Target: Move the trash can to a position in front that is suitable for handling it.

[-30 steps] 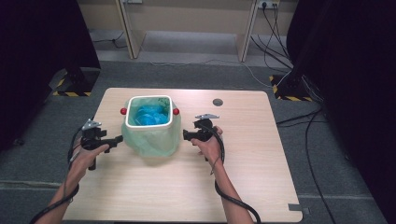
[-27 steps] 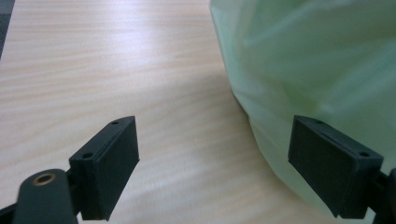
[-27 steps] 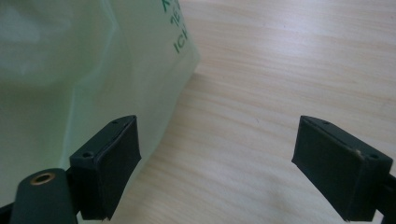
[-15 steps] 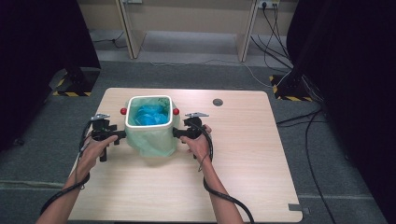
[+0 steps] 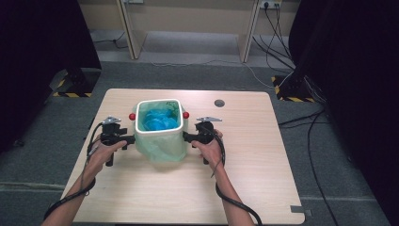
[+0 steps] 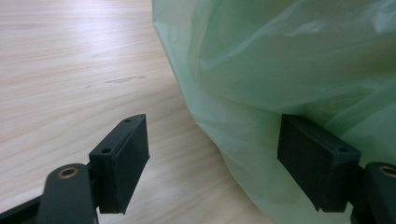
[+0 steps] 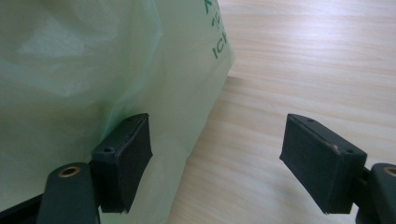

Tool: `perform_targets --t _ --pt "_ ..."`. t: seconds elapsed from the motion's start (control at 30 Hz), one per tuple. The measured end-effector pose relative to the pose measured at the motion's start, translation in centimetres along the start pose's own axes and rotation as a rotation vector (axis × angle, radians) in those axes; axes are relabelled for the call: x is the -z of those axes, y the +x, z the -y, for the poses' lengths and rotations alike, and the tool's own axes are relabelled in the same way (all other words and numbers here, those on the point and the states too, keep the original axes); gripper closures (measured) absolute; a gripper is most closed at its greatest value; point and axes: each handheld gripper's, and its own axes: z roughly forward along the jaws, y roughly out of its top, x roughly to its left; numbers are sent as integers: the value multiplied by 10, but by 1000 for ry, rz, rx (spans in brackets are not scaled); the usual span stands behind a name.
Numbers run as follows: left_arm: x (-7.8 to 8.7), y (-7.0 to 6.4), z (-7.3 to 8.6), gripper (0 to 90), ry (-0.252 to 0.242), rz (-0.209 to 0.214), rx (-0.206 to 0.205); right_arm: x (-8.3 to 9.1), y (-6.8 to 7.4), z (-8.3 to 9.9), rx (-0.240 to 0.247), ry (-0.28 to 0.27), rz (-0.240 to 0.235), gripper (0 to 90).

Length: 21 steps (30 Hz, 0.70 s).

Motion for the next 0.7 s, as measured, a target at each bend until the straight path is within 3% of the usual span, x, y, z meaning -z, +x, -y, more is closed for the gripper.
perform_targets --t 0.23,0.4,0.7 --pt "-11 -31 -5 243 17 6 -54 26 -20 10 5 10 22 247" --pt "-22 -50 -9 243 21 31 -56 42 -36 16 -5 6 46 246" --pt "-40 -82 -13 244 14 55 -53 64 -65 27 -63 -33 78 249"
